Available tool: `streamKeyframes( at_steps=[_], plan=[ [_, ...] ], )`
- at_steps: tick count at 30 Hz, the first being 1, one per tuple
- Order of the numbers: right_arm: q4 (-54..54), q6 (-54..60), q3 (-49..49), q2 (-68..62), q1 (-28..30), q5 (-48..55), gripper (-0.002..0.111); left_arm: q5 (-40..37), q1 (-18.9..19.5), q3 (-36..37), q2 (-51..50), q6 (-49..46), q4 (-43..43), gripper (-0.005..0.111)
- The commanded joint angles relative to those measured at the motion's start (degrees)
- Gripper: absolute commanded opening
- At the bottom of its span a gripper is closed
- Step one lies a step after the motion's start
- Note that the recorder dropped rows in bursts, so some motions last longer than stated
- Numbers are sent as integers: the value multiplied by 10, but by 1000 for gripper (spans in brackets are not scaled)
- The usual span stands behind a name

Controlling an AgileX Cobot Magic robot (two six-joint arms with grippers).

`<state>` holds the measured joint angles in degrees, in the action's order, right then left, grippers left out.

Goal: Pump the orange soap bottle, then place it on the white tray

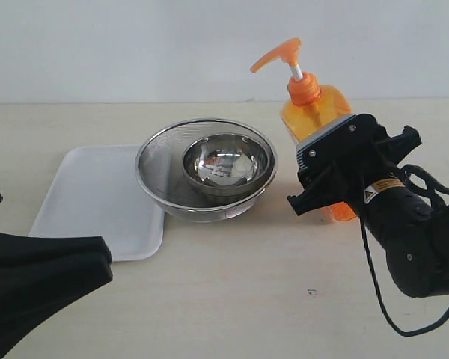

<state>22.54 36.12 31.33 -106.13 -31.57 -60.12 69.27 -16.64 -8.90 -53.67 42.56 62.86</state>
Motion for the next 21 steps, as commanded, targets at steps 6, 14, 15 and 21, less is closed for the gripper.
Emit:
streamKeyframes(
  at_steps=[6, 14, 15, 21],
  plan=[
    [7, 9, 1, 4, 0, 7, 0, -101, 0, -20, 3, 113, -130, 5],
    [8, 27, 1, 4, 0, 12, 0, -132, 0, -183, -94, 144, -67, 5],
    [11, 36, 1, 4, 0, 4, 0, -140, 0, -199, -122, 144, -67, 5],
    [28, 48, 1, 4, 0, -13, 0, -97, 0, -244, -228, 127, -85, 5]
  ],
)
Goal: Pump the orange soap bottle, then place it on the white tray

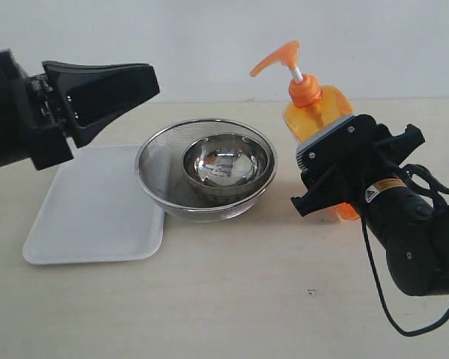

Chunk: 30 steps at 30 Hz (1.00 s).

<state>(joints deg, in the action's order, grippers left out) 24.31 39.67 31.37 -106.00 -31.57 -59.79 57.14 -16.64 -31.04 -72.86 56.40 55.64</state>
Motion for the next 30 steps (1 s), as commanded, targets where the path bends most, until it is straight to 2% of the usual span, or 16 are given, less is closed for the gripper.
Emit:
streamKeyframes(
  at_steps=[1, 11, 21, 30],
  plan=[
    [10, 13, 1, 3, 0, -16, 0, 29, 0, -30, -45, -12, -13, 5],
    [10, 13, 13, 3, 0, -1, 0, 60, -2, -125, -134, 23, -4, 5],
    [9, 10, 15, 3, 0, 9, 0, 23, -70, -250, -251, 9, 19, 5],
    [8, -2, 15, 3, 0, 13, 0, 8, -80, -347, -303, 26, 17, 5]
  ],
)
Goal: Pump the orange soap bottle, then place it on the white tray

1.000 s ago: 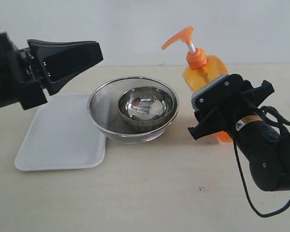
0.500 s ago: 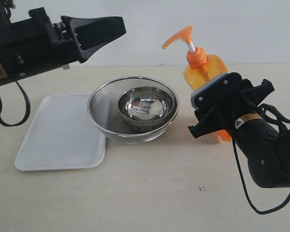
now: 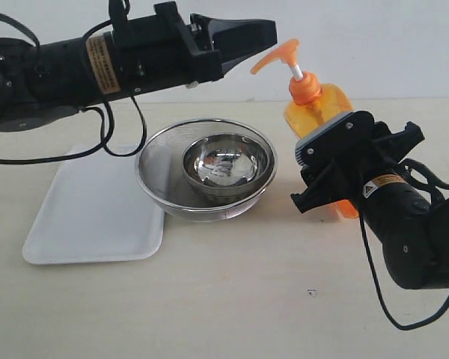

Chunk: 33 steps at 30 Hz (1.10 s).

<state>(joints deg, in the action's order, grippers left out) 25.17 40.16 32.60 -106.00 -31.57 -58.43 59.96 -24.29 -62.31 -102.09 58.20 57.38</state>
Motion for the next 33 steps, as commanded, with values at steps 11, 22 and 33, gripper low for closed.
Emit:
streamKeyframes(
  at_steps=[11, 22, 33],
  plan=[
    [-1, -8, 3, 3, 0, -1, 0, -88, -11, -91, -49, 22, 8, 5],
    [-2, -11, 3, 3, 0, -1, 0, -99, -11, -111, -65, 18, 20, 5],
    [-5, -14, 3, 3, 0, -1, 0, -163, -32, -125, -65, 29, 49, 5]
  ],
)
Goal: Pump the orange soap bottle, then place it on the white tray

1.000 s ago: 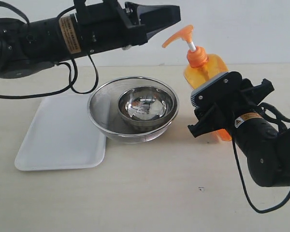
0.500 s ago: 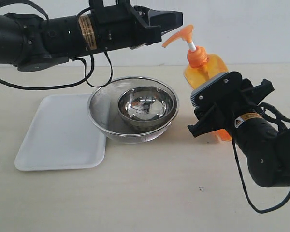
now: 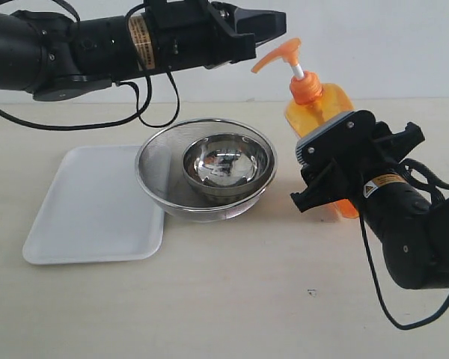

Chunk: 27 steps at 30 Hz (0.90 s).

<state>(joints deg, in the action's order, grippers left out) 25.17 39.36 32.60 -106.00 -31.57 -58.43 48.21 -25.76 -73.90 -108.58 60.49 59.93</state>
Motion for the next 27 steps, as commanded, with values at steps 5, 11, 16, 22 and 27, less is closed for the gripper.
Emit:
streamKeyframes(
  at_steps=[5, 11, 16, 22, 27],
  plan=[
    [-5, -8, 3, 3, 0, 0, 0, -56, -24, -14, -1, 8, 31, 5],
    [-7, -9, 3, 3, 0, 2, 0, -73, -24, -14, -1, 17, 52, 5],
    [-10, -9, 3, 3, 0, 2, 0, -77, -24, -14, -1, 25, 55, 5],
    [-13, -9, 3, 3, 0, 2, 0, -78, -24, -14, -4, 42, 78, 5],
    [-13, -9, 3, 3, 0, 2, 0, -76, -24, -14, -23, 53, 89, 5]
  ],
)
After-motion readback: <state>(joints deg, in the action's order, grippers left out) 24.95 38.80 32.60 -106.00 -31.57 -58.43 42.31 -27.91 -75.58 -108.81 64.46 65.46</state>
